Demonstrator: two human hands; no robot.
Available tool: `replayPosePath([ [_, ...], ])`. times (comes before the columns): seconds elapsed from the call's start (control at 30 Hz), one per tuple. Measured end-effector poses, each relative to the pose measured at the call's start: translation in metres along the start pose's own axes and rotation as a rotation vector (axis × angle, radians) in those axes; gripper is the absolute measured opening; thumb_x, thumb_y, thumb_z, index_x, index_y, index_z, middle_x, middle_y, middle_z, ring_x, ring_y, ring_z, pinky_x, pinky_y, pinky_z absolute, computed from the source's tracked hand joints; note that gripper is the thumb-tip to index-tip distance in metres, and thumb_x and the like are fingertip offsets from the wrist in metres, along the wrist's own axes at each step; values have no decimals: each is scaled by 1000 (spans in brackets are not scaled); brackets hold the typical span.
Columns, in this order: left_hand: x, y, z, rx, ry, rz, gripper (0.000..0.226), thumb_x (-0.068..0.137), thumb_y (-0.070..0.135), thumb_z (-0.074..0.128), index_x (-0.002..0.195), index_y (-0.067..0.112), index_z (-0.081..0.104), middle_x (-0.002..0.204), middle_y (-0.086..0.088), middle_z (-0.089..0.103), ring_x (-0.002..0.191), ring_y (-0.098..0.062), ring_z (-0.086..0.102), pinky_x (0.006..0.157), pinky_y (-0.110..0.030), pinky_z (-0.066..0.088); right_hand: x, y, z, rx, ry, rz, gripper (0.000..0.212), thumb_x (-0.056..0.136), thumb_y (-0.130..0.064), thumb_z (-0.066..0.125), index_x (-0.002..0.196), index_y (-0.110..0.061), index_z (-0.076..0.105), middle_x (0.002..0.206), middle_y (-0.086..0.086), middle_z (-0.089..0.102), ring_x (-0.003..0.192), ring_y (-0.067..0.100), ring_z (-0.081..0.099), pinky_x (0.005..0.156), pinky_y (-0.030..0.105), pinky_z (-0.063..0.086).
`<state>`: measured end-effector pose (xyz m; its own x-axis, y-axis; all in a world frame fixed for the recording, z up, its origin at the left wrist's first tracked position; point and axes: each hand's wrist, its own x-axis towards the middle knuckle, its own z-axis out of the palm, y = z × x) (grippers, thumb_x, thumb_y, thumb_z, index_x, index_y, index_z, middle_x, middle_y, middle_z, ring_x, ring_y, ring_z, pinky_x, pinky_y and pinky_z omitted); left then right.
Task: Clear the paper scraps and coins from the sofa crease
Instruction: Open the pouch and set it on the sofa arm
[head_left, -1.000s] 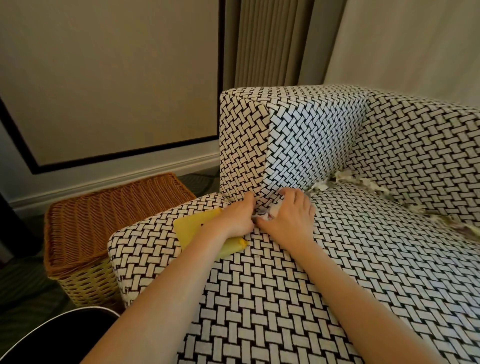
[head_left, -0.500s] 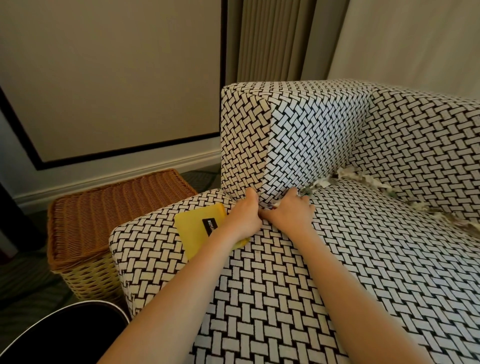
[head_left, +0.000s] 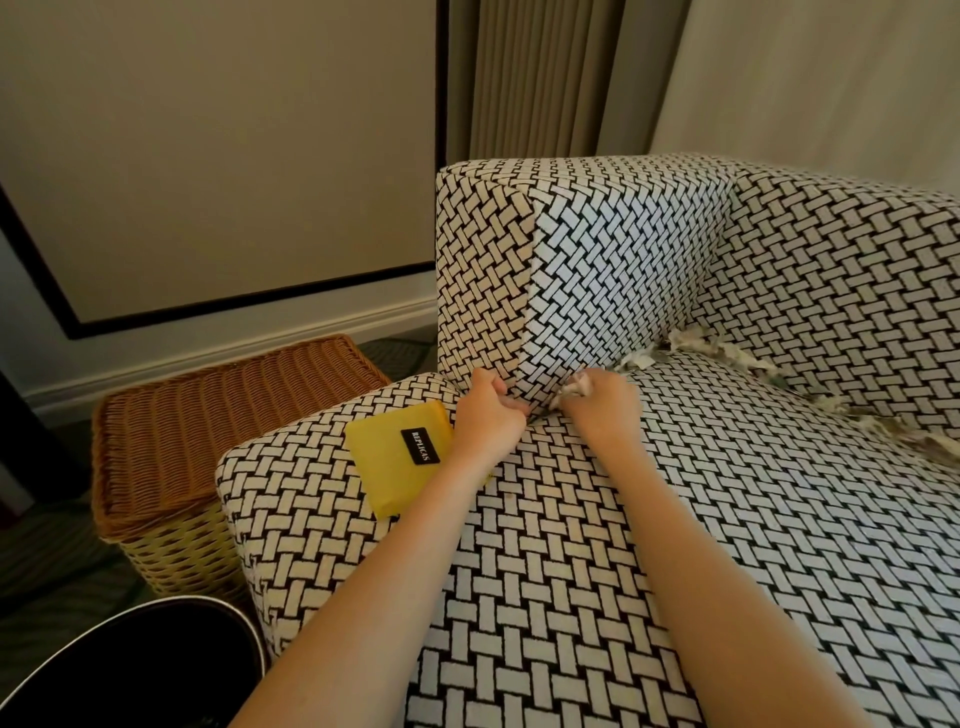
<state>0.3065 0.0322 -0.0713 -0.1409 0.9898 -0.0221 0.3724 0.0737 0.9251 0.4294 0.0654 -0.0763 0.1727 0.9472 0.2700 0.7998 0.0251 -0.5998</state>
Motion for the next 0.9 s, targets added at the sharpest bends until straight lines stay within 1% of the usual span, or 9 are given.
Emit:
replayPosePath([
  [0.17,1,6,-2,-117,11,-68,19,89,-3,37,98,13,42,104,-1,67,79,-4,52,57,-16,36,-3,5,-21,283,72,36,10,83,-11,65,92,-11,69,65,-6,56,52,3,42,46,13,31],
  [0.27,5,4,0,-129,-21,-76,20,89,-3,40,91,15,49,108,-1,65,95,-10,54,66,-18,34,-6,0,-25,379,66,85,12,81,-10,66,93,-11,69,65,-10,56,57,4,48,51,14,38],
  [0.43,3,7,-2,-102,-49,-84,22,87,-2,44,100,7,59,103,3,59,96,-10,47,78,-25,35,-6,-9,-36,1118,-167,471,13,82,-1,65,87,-3,53,92,10,60,79,17,61,73,29,54],
  [0.53,3,11,-2,-187,-72,-162,20,90,3,42,93,14,59,99,2,62,99,-13,53,89,-28,37,-5,-6,-37,1338,-198,539,19,85,-1,60,102,0,52,100,16,59,78,16,60,57,20,56],
  [0.57,3,13,-2,-278,-81,-207,21,93,6,40,99,12,59,99,-1,64,99,-15,56,93,-30,37,-4,-5,-36,1397,-194,562,21,87,-1,58,106,0,51,100,16,58,75,15,59,52,17,54],
  [0.63,2,18,-3,-517,-105,-312,31,98,15,34,118,2,53,108,-12,63,100,-21,58,97,-34,36,-5,-7,-34,1451,-202,582,16,89,-2,54,105,-3,51,97,15,56,68,12,54,47,15,50],
  [0.7,-1,22,-5,-742,-126,-414,37,100,23,31,125,2,47,117,-19,59,111,-29,54,103,-38,35,-7,-13,-33,1403,-253,565,9,91,-4,50,99,-6,52,94,13,55,66,11,49,45,14,47],
  [0.8,-4,25,-6,-932,-172,-508,39,98,35,30,107,4,53,103,-17,58,103,-32,54,86,-42,41,-16,-28,-28,1321,-325,508,12,93,-5,43,92,-5,55,90,11,57,67,12,52,48,17,45],
  [0.9,-9,32,-8,-1020,-232,-512,45,97,39,28,95,5,58,100,-17,62,99,-30,56,89,-44,41,-27,-46,-23,1330,-350,511,12,91,-3,42,89,-1,53,93,16,58,79,21,59,65,32,53],
])
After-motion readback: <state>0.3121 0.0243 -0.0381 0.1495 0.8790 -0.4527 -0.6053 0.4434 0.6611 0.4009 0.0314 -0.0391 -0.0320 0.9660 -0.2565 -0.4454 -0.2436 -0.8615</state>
